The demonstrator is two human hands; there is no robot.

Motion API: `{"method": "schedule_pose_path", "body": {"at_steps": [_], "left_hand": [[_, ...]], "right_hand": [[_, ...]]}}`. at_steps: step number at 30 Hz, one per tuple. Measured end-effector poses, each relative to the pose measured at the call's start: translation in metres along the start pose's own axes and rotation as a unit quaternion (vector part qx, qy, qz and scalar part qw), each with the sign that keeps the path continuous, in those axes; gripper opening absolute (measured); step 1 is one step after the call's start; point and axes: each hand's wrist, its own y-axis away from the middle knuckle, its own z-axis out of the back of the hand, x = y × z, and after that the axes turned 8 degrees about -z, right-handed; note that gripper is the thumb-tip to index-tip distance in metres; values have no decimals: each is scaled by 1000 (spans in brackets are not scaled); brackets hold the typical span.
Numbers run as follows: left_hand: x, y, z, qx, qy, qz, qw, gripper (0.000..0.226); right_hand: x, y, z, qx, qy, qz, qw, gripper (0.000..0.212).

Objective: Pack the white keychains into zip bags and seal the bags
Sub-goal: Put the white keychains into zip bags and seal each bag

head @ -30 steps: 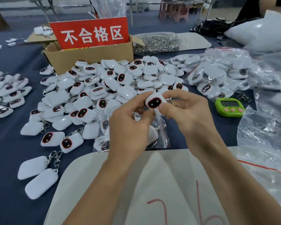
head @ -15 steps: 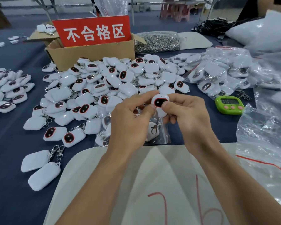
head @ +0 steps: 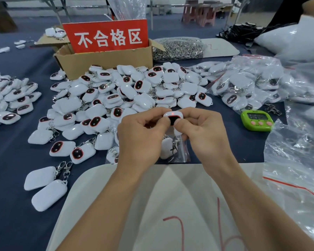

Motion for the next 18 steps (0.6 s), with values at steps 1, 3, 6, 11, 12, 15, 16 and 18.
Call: {"method": "schedule_pose_path", "body": {"at_steps": [1,3,6,11,12,15,16,18], "left_hand": [[1,0,0,0,-12,1,1000,27],[4,0,0,1,-19,8,1000,26],[2,-1,-1,6,8,26,1000,18],[-1,-2,-1,-16,39,44,998,12],[-1,-1,0,-15,39,46,998,12],[-3,0,-1,-11,26,37,999,13],[-3,0,-1,-6,17,34,999,13],[-3,1,-1,-2,2,32,999,14]], "right_hand": [[0,0,0,1,10,-4,1000,20],[0,0,1,-3,24,-7,1000,20],[1,-1,2,-13,27,-6,1000,19],[0,-1,2,-9,35,2,999,21],[-1,-2,1,-7,37,6,999,22],[0,-3,2,-7,34,16,999,23],[0,-4,2,-7,33,14,999,23],[-1,-3,2,-5,35,19,999,22]]}}
